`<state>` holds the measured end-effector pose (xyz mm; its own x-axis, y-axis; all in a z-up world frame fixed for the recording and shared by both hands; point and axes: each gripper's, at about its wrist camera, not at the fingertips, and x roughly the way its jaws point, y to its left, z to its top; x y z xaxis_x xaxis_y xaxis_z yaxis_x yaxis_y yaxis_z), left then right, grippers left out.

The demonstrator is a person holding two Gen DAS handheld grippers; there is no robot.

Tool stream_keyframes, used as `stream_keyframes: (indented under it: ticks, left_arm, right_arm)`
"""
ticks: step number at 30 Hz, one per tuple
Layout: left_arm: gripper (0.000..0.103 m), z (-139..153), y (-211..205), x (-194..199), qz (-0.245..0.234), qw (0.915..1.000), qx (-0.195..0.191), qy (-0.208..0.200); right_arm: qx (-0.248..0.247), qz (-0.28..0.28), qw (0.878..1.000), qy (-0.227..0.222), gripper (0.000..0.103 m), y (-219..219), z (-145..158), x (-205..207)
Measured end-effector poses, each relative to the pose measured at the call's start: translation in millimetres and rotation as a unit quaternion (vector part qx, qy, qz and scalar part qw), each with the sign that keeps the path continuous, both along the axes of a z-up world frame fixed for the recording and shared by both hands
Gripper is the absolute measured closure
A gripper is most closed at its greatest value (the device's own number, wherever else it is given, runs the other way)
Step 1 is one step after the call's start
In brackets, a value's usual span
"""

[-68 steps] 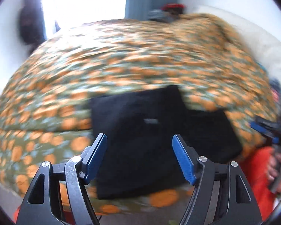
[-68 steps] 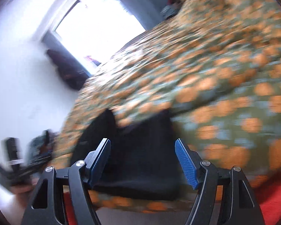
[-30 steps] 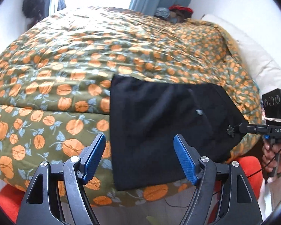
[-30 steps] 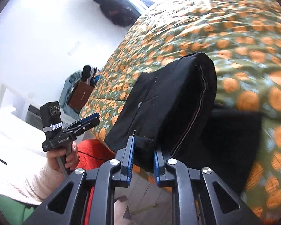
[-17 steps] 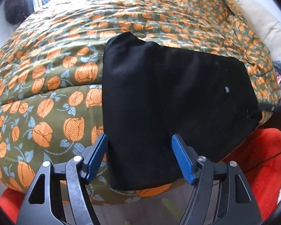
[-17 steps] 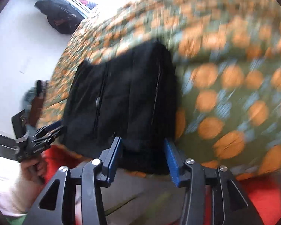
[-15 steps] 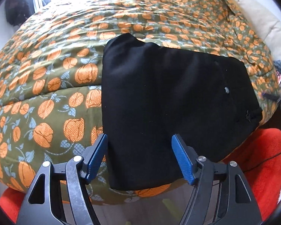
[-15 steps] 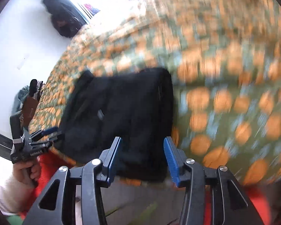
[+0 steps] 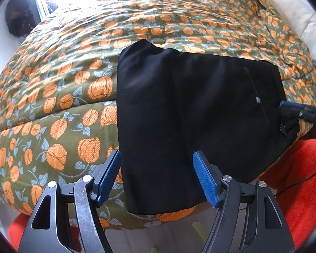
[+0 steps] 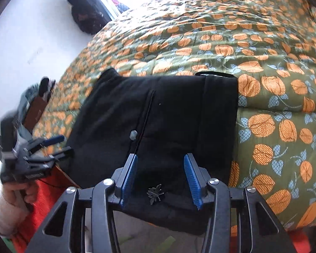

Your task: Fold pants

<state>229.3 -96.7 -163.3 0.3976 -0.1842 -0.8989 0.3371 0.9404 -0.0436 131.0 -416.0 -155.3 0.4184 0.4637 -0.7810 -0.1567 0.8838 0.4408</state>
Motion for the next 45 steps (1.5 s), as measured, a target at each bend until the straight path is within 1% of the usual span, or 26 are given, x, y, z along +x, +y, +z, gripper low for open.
stream_keyframes:
  ticks: [1, 2, 3, 5, 7, 9, 11, 13, 15, 19, 20, 22, 23, 24, 25, 26, 27, 29, 30, 32, 34, 36, 39, 42, 44, 45]
  left_arm:
    - [0.03, 3, 5, 2, 0.003, 1.0, -0.009, -0.001]
    - [0.03, 7, 12, 6, 0.01, 0.9998, -0.018, -0.003]
    - [0.029, 9, 18, 10, 0.017, 0.9995, -0.026, -0.005]
    - [0.024, 12, 43, 26, 0.05, 0.9974, -0.053, 0.0]
    - [0.023, 7, 63, 42, 0.077, 0.9941, -0.073, 0.021]
    - [0.023, -5, 73, 57, 0.084, 0.9911, -0.089, 0.053]
    - [0.023, -17, 73, 65, 0.079, 0.9884, -0.102, 0.081]
    - [0.023, -28, 67, 69, 0.063, 0.9852, -0.122, 0.103]
    - [0.023, -35, 59, 69, 0.053, 0.9833, -0.133, 0.113]
    - [0.021, -42, 42, 71, 0.035, 0.9766, -0.165, 0.133]
    - [0.019, -46, 36, 72, 0.031, 0.9749, -0.168, 0.143]
    - [0.018, -48, 25, 74, 0.026, 0.977, -0.155, 0.143]
    - [0.02, -46, 21, 73, 0.021, 0.9783, -0.153, 0.139]
    - [0.03, -43, 16, 73, 0.018, 0.9804, -0.144, 0.133]
    - [0.041, -37, 13, 70, 0.012, 0.9841, -0.132, 0.118]
    - [0.063, -30, 12, 66, 0.006, 0.9859, -0.129, 0.106]
    - [0.075, -24, 14, 63, 0.003, 0.9871, -0.129, 0.095]
    - [0.084, -6, 16, 55, -0.008, 0.9877, -0.14, 0.07]
    - [0.084, 6, 16, 49, -0.017, 0.9874, -0.147, 0.055]
    - [0.085, 27, 15, 40, -0.03, 0.9857, -0.162, 0.033]
    - [0.085, 51, 16, 34, -0.037, 0.9851, -0.168, 0.004]
    - [0.085, 71, 23, 38, -0.029, 0.9847, -0.17, -0.021]
    - [0.085, 101, 48, 62, 0.002, 0.9801, -0.191, -0.055]
    - [0.084, 125, 67, 94, 0.029, 0.9766, -0.19, -0.097]
    - [0.08, 133, 73, 114, 0.043, 0.9763, -0.173, -0.122]
    - [0.075, 133, 76, 121, 0.051, 0.9772, -0.161, -0.129]
  right_arm:
    - [0.02, -0.009, 1.0, -0.003, 0.056, -8, 6, -1]
    - [0.038, -0.022, 0.999, -0.007, 0.052, -17, 11, -2]
    - [0.052, -0.037, 0.998, -0.009, 0.042, -29, 15, -2]
    - [0.068, -0.079, 0.995, 0.001, 0.035, -56, 15, 0]
    - [0.086, -0.091, 0.992, 0.031, 0.035, -75, 4, 2]
    - [0.112, -0.082, 0.988, 0.066, 0.035, -82, -12, 4]
    - [0.12, -0.07, 0.985, 0.098, 0.035, -79, -31, 6]
    - [0.121, -0.055, 0.985, 0.112, 0.035, -71, -44, 9]
    - [0.13, -0.045, 0.982, 0.127, 0.034, -62, -56, 13]
    - [0.185, -0.046, 0.971, 0.141, 0.028, -58, -75, 22]
    - [0.202, -0.049, 0.967, 0.149, 0.027, -59, -82, 25]
    - [0.216, -0.058, 0.961, 0.16, 0.027, -61, -92, 29]
    - [0.216, -0.059, 0.961, 0.159, 0.027, -60, -92, 29]
    - [0.208, -0.054, 0.964, 0.155, 0.035, -56, -89, 31]
    - [0.184, -0.04, 0.971, 0.147, 0.041, -51, -83, 31]
    - [0.159, -0.028, 0.977, 0.137, 0.052, -45, -75, 31]
    - [0.136, -0.016, 0.983, 0.122, 0.059, -39, -61, 27]
    - [0.112, 0.0, 0.989, 0.099, 0.066, -31, -41, 23]
    - [0.1, 0.008, 0.991, 0.088, 0.069, -26, -31, 21]
    - [0.079, 0.025, 0.995, 0.064, 0.07, -13, -7, 18]
    - [0.073, 0.044, 0.996, 0.039, 0.07, 3, 15, 19]
    - [0.074, 0.061, 0.995, 0.013, 0.07, 19, 36, 24]
    - [0.077, 0.08, 0.993, -0.034, 0.07, 40, 69, 47]
    - [0.085, 0.079, 0.991, -0.069, 0.07, 57, 91, 85]
    - [0.092, 0.07, 0.989, -0.09, 0.068, 61, 103, 114]
    - [0.089, 0.064, 0.989, -0.094, 0.062, 62, 106, 129]
